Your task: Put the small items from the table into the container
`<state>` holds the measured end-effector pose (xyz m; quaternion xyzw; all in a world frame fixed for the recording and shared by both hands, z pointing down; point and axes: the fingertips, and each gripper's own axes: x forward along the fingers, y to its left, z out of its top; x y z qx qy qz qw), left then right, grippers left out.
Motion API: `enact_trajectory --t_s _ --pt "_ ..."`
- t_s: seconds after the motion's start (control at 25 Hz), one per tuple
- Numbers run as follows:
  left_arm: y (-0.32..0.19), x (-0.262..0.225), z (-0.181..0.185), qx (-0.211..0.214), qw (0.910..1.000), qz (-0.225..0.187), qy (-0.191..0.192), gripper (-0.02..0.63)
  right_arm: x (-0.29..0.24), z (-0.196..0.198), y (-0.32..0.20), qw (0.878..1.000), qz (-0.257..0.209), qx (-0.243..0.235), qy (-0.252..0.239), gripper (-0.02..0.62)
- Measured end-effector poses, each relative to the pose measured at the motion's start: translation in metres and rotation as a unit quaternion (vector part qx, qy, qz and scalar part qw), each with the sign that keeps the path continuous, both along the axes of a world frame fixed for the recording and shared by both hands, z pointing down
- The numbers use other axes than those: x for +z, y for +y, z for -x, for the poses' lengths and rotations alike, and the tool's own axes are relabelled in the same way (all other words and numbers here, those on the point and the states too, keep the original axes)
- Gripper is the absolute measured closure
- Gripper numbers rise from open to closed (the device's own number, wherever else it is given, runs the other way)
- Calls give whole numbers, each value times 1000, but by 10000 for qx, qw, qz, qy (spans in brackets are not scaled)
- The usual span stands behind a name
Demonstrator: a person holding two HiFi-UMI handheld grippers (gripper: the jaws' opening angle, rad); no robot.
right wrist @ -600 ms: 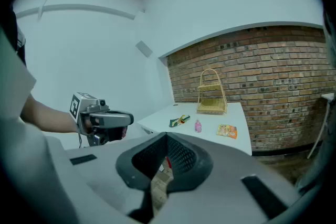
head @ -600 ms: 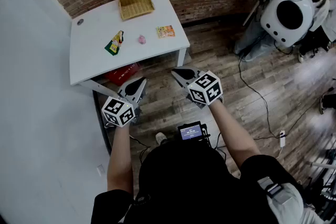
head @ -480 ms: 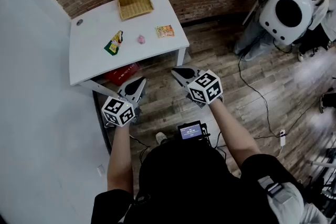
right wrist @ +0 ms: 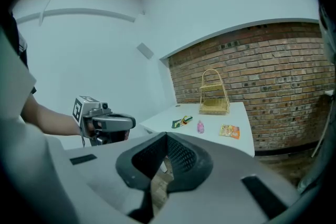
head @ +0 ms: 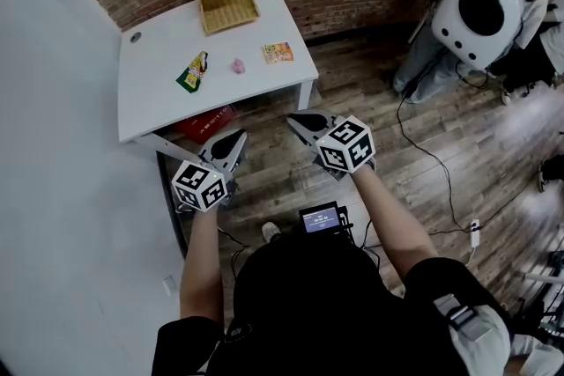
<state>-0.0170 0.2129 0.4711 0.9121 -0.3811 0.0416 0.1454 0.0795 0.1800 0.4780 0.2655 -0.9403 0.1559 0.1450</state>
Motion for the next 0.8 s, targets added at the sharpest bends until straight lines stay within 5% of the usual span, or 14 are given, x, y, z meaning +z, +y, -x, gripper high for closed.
enact_trajectory --t_s 0.8 --pt "3 -1 -27 -116 9999 20 -58 597 3 -32 0 9999 54 -36 -93 584"
